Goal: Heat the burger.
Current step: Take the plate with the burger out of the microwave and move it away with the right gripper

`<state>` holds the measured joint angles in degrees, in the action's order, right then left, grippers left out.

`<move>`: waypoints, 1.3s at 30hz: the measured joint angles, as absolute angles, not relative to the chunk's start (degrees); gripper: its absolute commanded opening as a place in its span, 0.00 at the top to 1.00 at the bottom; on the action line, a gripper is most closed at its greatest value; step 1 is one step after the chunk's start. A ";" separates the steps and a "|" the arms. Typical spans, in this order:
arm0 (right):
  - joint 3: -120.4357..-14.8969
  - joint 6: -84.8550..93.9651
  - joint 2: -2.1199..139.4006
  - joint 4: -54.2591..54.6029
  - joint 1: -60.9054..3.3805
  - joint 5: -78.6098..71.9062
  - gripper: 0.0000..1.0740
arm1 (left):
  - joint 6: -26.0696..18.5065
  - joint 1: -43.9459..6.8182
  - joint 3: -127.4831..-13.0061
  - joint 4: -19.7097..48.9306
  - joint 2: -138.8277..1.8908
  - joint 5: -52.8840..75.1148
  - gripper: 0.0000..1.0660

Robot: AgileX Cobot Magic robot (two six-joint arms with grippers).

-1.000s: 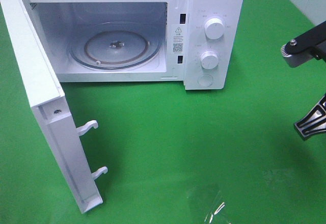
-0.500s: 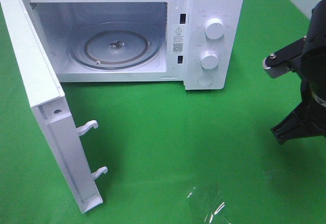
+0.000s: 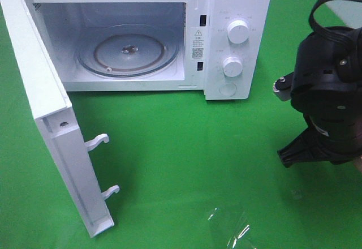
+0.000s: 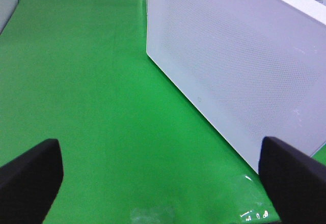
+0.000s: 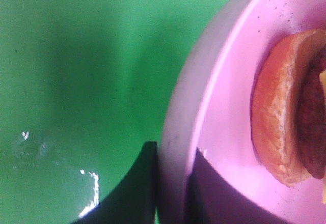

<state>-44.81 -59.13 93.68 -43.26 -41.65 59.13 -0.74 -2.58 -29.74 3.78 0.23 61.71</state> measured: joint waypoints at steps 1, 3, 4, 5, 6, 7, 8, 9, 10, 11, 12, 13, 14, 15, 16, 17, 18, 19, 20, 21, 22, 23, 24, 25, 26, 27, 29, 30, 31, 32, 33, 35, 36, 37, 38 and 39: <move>-44.81 -59.13 93.68 -43.26 -41.65 59.13 1.00 | -0.74 -2.58 -29.74 3.78 0.23 61.71 0.09; -44.81 -60.22 94.77 -43.54 -41.65 59.01 1.00 | -0.74 -2.58 -29.74 3.78 0.23 61.71 0.09; -44.81 -60.73 95.80 -43.66 -41.65 58.90 1.00 | -0.74 -2.58 -29.74 3.78 0.23 61.71 0.09; -44.81 -61.13 96.43 -43.66 -41.60 58.90 1.00 | -0.74 -2.58 -29.74 3.78 0.23 61.71 0.09; -44.81 -61.13 96.43 -43.66 -41.60 58.90 1.00 | -0.74 -2.58 -29.74 3.78 0.23 61.71 0.09; -44.81 -61.65 97.57 -43.83 -41.60 58.61 0.99 | -0.74 -2.58 -29.74 3.78 0.23 61.71 0.09; -44.81 -61.65 97.57 -43.83 -41.60 58.61 0.99 | -0.74 -2.58 -29.74 3.78 0.23 61.71 0.09; -44.81 -62.17 98.72 -44.06 -41.60 57.93 0.99 | -0.74 -2.58 -29.74 3.78 0.23 61.71 0.09; -44.81 -62.68 99.18 -44.12 -41.60 57.47 0.99 | -0.74 -2.58 -29.74 3.78 0.23 61.71 0.09; -44.81 -62.68 99.18 -44.12 -41.60 57.47 0.99 | -0.74 -2.58 -29.74 3.78 0.23 61.71 0.09; -44.81 -63.71 99.87 -44.58 -41.60 56.55 0.98 | -0.74 -2.58 -29.74 3.78 0.23 61.71 0.09; -44.81 -63.71 99.87 -44.58 -41.60 56.55 0.98 | -0.74 -2.58 -29.74 3.78 0.23 61.71 0.09; -44.86 -65.03 100.44 -44.86 -41.60 55.81 0.98 | -0.74 -2.58 -29.74 3.78 0.23 61.71 0.09; -44.86 -65.03 100.44 -44.86 -41.60 55.81 0.98 | -0.74 -2.58 -29.74 3.78 0.23 61.71 0.09; -44.86 -66.12 101.24 -45.15 -41.60 55.12 0.97 | -0.74 -2.58 -29.74 3.78 0.23 61.71 0.09; -44.86 -66.46 102.10 -45.32 -41.60 54.60 0.97 | -0.74 -2.58 -29.74 3.78 0.23 61.71 0.09; -44.86 -66.46 102.10 -45.32 -41.60 54.60 0.97 | -0.74 -2.58 -29.74 3.78 0.23 61.71 0.09; -44.86 -66.52 102.67 -45.38 -41.60 54.43 0.97 | -0.74 -2.58 -29.74 3.78 0.23 61.71 0.09; -44.86 -66.52 102.67 -45.38 -41.60 54.43 0.97 | -0.74 -2.58 -29.74 3.78 0.23 61.71 0.09; -44.86 -66.58 103.76 -45.49 -41.60 54.03 0.96 | -0.74 -2.58 -29.74 3.78 0.23 61.71 0.09; -44.86 -66.58 103.76 -45.49 -41.60 54.03 0.96 | -0.74 -2.58 -29.74 3.78 0.23 61.71 0.09; -44.86 -66.75 104.79 -45.49 -41.60 53.69 0.95 | -0.74 -2.58 -29.74 3.78 0.23 61.71 0.09; -44.86 -67.61 105.83 -45.61 -41.54 53.29 0.95 | -0.74 -2.58 -29.74 3.78 0.23 61.71 0.09; -44.86 -67.61 105.83 -45.61 -41.54 53.29 0.95 | -0.74 -2.58 -29.74 3.78 0.23 61.71 0.09; -44.92 -67.72 106.34 -45.61 -41.37 53.06 0.94 | -0.74 -2.58 -29.74 3.78 0.23 61.71 0.09; -44.92 -67.72 106.34 -45.61 -41.37 53.06 0.94 | -0.74 -2.58 -29.74 3.78 0.23 61.71 0.09; -44.92 -69.56 108.29 -45.78 -39.94 52.14 0.93 | -0.74 -2.58 -29.74 3.78 0.23 61.71 0.09; -44.92 -69.56 108.29 -45.78 -39.94 52.14 0.93 | -0.74 -2.58 -29.74 3.78 0.23 61.71 0.09; -44.92 -70.19 108.63 -45.78 -39.02 51.97 0.93 | -0.74 -2.58 -29.74 3.78 0.23 61.71 0.09; -44.92 -70.19 108.63 -45.78 -39.02 51.97 0.93 | -0.74 -2.58 -29.74 3.78 0.23 61.71 0.09; -44.92 -70.42 108.69 -45.78 -38.67 51.91 0.92 | -0.74 -2.58 -29.74 3.78 0.23 61.71 0.09; -44.92 -70.53 108.69 -45.84 -38.39 51.85 0.92 | -0.74 -2.58 -29.74 3.78 0.23 61.71 0.09; -44.75 -70.53 108.69 -46.18 -38.27 51.34 0.90 | -0.74 -2.58 -29.74 3.78 0.23 61.71 0.09; -44.75 -70.53 108.69 -46.18 -38.27 51.34 0.90 | -0.74 -2.58 -29.74 3.78 0.23 61.71 0.09; -44.23 -70.53 108.69 -46.47 -38.27 50.08 0.88 | -0.74 -2.58 -29.74 3.78 0.23 61.71 0.09; -44.23 -70.53 108.69 -46.47 -38.27 50.08 0.88 | -0.74 -2.58 -29.74 3.78 0.23 61.71 0.09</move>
<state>-44.23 -70.53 108.69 -46.47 -38.27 50.08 -0.74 -2.58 -29.74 3.78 0.23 61.71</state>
